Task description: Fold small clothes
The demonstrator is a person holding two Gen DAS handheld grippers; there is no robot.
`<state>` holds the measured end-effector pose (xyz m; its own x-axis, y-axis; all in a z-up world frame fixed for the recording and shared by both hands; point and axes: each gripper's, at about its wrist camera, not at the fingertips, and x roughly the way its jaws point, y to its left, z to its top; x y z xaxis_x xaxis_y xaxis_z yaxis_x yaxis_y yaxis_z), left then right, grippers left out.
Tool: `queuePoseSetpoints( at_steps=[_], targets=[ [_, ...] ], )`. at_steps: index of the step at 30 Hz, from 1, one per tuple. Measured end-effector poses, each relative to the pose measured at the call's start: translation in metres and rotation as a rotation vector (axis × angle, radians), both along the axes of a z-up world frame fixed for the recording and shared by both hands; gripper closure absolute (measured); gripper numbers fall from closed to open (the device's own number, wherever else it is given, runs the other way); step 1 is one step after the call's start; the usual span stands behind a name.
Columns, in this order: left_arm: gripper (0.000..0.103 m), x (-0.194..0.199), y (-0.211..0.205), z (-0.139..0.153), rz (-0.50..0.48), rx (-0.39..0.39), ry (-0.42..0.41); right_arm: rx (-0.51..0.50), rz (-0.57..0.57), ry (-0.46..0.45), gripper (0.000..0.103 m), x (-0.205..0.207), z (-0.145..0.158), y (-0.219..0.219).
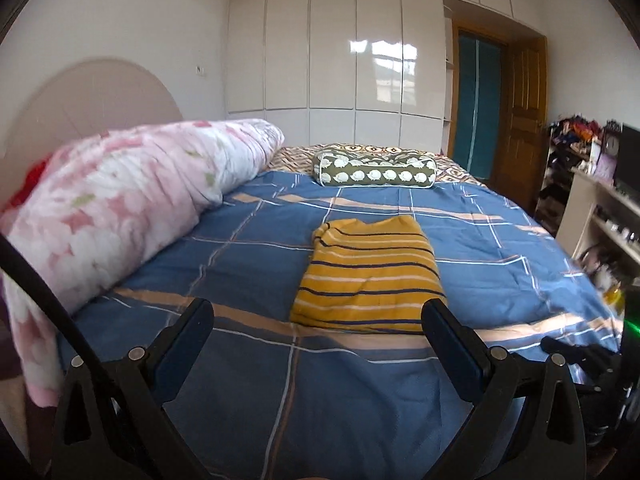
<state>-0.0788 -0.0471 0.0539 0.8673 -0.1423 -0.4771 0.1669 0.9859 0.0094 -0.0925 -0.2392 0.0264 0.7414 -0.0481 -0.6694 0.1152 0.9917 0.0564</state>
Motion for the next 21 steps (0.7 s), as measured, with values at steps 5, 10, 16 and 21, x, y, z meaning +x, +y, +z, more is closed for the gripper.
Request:
queuePoseSetpoints(
  at_steps=[5,10,16,21],
  targets=[
    [0.0,-0.004,-0.01,-0.004,0.007,0.053,0.022,0.036,-0.015,-0.01,0.035,-0.011,0.0,-0.008],
    [0.0,0.005,-0.01,-0.03,0.016,0.086,0.116,0.035,-0.034,0.032,0.035,-0.011,-0.009,-0.01],
    [0.0,0.017,-0.011,-0.062,0.008,0.125,0.248,0.047,-0.04,0.082,0.035,-0.003,-0.022,-0.005],
    [0.0,0.02,-0.012,-0.078,0.0,0.135,0.308,0.042,-0.042,0.107,0.033,0.001,-0.03,0.0]
  ],
)
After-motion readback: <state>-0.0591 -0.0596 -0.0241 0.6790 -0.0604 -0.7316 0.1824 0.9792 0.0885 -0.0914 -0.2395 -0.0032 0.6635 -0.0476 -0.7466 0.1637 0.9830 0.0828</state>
